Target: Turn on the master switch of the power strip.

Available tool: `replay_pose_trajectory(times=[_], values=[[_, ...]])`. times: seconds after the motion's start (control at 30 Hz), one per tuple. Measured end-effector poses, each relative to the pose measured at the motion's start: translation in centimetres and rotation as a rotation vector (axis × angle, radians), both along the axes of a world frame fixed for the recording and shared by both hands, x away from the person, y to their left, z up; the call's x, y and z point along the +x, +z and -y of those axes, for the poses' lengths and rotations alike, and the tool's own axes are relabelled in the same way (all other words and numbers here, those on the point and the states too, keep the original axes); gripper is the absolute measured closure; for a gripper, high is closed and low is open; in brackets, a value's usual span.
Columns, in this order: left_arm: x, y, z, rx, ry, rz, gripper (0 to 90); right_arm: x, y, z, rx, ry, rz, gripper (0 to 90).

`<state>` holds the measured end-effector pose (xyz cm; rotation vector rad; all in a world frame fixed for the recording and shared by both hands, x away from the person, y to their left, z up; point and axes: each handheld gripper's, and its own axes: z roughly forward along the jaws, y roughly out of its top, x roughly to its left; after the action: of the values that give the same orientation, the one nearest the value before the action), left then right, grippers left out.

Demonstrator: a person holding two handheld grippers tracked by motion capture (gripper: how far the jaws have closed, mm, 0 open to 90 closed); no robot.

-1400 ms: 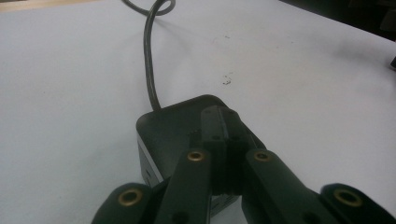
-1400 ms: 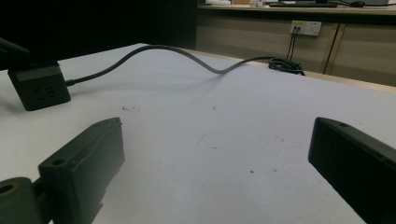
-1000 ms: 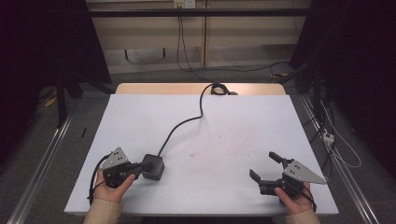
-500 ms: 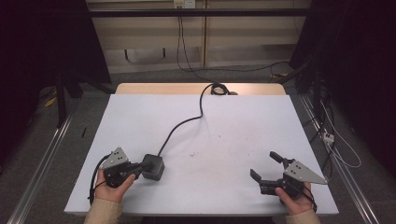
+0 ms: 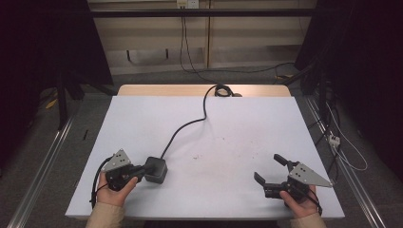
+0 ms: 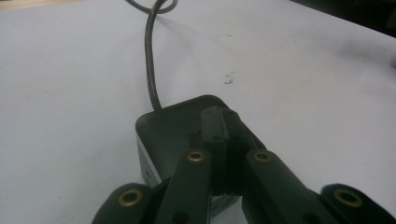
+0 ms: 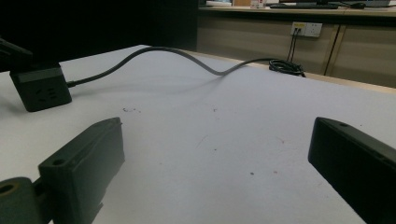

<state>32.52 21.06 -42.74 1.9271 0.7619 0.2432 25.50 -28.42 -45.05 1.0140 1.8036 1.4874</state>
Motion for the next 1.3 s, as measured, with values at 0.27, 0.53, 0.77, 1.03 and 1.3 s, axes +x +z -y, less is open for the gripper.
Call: replay_pose_trajectory(times=[0.27, 0.53, 0.77, 1.03, 1.3], values=[[-0.07, 0.06, 0.01, -0.016, 0.01, -0.004, 90.0, 0.0, 0.02, -0.04, -0.002, 0.002, 0.001, 2.9], [-0.08, 0.43, -0.14, -0.072, 0.012, -0.005, 90.0, 0.02, 0.03, -0.05, -0.002, 0.002, 0.003, 2.9], [-0.09, 0.64, 0.28, -0.079, 0.008, -0.001, 88.3, 0.05, 0.06, -0.15, -0.002, 0.004, 0.003, 2.9], [0.08, 0.85, 0.54, -0.088, 0.011, -0.003, 75.0, 0.05, 0.04, -0.11, -0.005, 0.005, 0.001, 2.9], [0.16, 0.86, 0.48, -0.105, 0.018, -0.018, 61.9, 0.06, 0.06, -0.2, -0.001, 0.007, 0.0, 2.9]])
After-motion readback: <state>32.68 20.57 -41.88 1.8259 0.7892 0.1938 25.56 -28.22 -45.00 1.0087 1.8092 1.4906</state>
